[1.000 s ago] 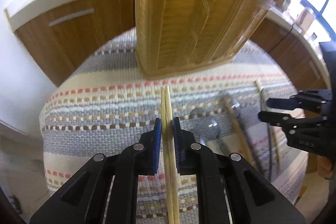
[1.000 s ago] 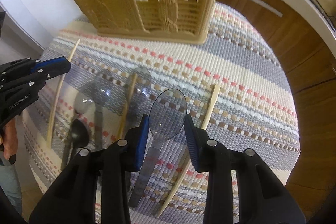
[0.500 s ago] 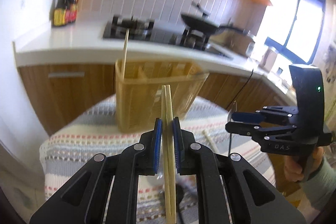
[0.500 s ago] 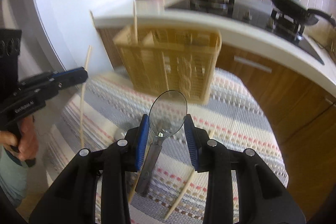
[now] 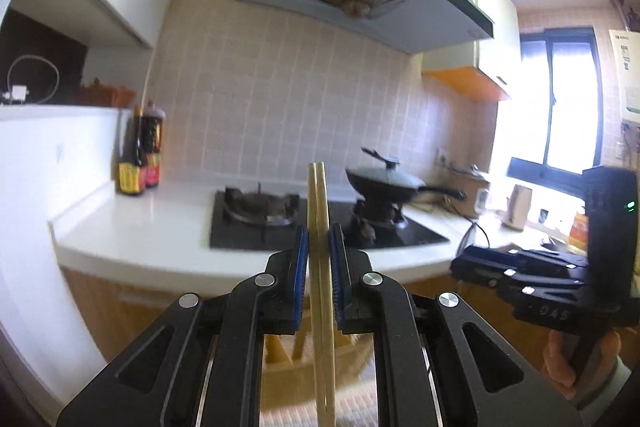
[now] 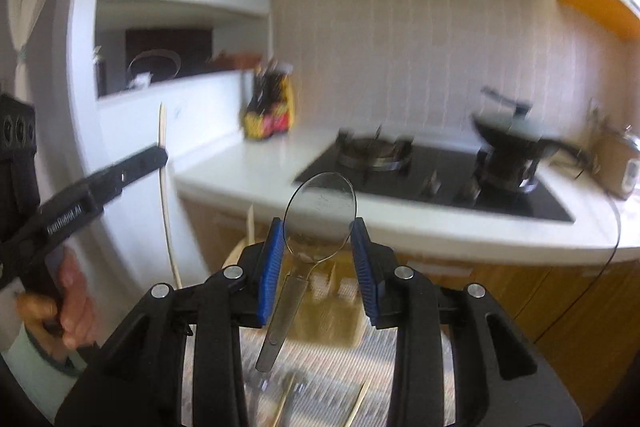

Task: Organize utensils
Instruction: 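Carry both utensils over the beige caddy and open both grippers to release them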

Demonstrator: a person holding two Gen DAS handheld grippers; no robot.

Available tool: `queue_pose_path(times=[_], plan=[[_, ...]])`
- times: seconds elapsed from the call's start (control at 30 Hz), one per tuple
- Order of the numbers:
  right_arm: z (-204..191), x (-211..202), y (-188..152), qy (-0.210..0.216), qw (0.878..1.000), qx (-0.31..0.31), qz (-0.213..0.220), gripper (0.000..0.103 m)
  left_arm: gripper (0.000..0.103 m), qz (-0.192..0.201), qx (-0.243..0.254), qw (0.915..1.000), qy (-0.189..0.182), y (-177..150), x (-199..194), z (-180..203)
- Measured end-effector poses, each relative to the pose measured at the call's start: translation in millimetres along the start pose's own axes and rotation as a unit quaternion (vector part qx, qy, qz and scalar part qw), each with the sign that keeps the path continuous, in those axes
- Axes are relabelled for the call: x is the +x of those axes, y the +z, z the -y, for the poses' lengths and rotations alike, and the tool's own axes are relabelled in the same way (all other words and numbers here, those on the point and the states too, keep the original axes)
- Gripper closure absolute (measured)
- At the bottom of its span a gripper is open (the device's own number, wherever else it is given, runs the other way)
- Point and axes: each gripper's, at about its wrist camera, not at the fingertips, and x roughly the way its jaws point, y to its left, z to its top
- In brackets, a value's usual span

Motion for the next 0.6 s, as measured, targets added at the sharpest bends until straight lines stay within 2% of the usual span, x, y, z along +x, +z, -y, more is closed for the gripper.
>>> queue_pose_path(times=[0.13,0.23,0.4,0.6], plan=[[7.8,14.0,21.0,-0.054,0.997,0.004,0.048,0.072,0.094,0.025,0.01,0.9992,0.029,3.8,21.4,-0.7],[11.3,32.3,23.8,-0.09,0.994,0.003,0.058,0.072,0.094,0.034,0.013,0.9981,0.05,3.5,38.6,-6.6],[16.1,73.4,9.3,-0.145,0.988,-0.01,0.057,0.072,0.094,0.038,0.005,0.9962,0.078,-5.0,60.2,-22.3],[26.9,109.7,-12.6,-0.168,0.985,-0.007,0.035,0.072,0.094,0.024,0.01,0.9939,0.107,-28.8,81.0,-36.0]])
